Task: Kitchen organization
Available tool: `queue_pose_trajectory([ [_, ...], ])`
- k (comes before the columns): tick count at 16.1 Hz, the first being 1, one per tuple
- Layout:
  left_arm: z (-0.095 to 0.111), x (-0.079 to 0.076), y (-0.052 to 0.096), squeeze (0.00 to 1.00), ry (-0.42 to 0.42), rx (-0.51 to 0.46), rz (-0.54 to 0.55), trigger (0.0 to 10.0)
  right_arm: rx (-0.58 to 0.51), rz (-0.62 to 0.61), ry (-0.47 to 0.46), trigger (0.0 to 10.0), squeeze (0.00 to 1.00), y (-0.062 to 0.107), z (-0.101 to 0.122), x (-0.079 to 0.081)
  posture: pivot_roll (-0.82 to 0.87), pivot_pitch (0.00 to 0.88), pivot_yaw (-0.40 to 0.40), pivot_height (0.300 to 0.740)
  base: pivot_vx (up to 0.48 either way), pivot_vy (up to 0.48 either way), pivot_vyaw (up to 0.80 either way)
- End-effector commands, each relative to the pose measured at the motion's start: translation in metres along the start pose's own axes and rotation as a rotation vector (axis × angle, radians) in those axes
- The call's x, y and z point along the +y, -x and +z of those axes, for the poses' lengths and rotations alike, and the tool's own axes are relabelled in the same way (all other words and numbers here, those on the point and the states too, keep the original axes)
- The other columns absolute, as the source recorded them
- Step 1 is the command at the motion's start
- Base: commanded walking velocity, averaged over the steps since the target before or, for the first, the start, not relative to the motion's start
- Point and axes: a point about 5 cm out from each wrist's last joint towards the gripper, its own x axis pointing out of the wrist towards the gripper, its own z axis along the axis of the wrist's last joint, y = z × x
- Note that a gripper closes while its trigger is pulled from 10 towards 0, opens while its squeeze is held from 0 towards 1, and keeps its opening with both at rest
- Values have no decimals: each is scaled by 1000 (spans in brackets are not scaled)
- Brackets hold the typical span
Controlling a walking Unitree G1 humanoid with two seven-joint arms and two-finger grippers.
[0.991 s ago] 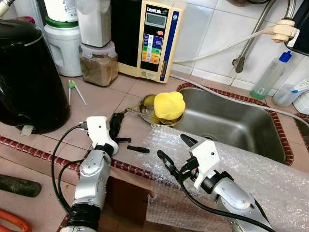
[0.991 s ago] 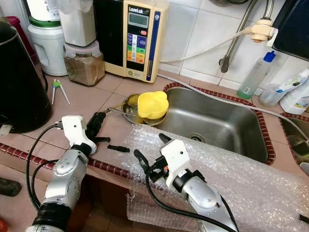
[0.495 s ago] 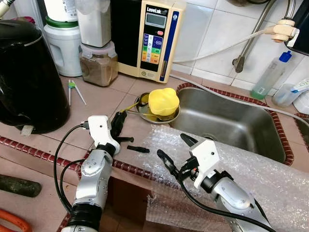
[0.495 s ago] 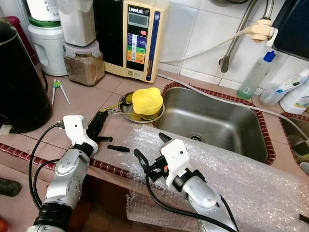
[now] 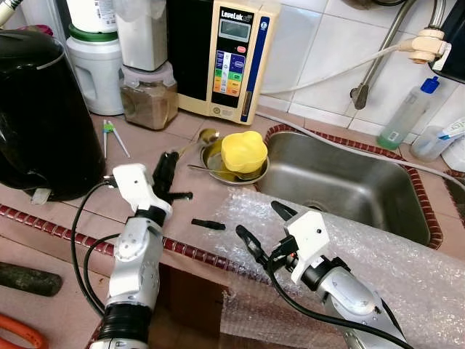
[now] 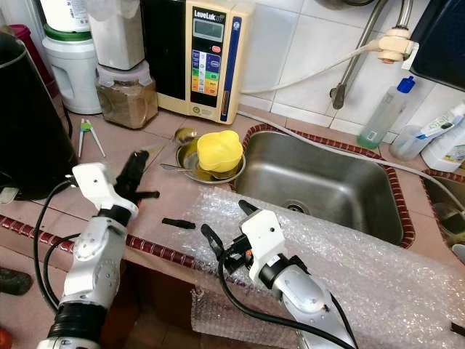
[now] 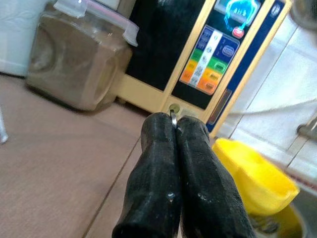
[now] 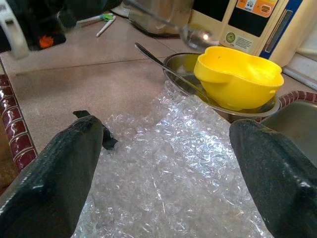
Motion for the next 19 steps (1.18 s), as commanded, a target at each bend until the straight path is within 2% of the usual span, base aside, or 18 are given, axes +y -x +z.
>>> queue_pose_trajectory([
  [1,10,-11,-8,0,29,-37,-45,0,2,-8,16,10000,0,0,0,-4,152,0,-89,740,0,0,0],
  [3,21,-14,-12,0,62,-84,-41,0,2,-5,19,10000,0,0,0,-4,153,0,-93,740,0,0,0],
  [7,24,-14,-15,0,150,-81,-35,0,3,-3,33,10000,0,0,0,-6,153,0,-101,740,0,0,0],
  [10,21,-27,-13,0,189,-43,-139,0,-10,-31,102,10000,0,-2,4,-18,150,0,-102,740,0,0,0],
  [12,21,-34,-12,0,206,-29,-180,0,-19,-54,200,10000,0,-5,12,-33,147,0,-101,740,0,0,0],
  [15,24,-47,-12,0,184,-9,-273,0,-15,-49,349,10000,0,-9,17,-49,146,0,-98,740,0,0,0],
  [18,19,-53,-11,0,149,31,-325,0,-20,-27,479,10000,0,-15,25,-59,144,0,-92,740,0,0,0],
  [19,18,-53,-11,0,143,37,-332,0,-19,-24,494,10000,0,-16,25,-60,144,0,-92,740,0,0,0],
])
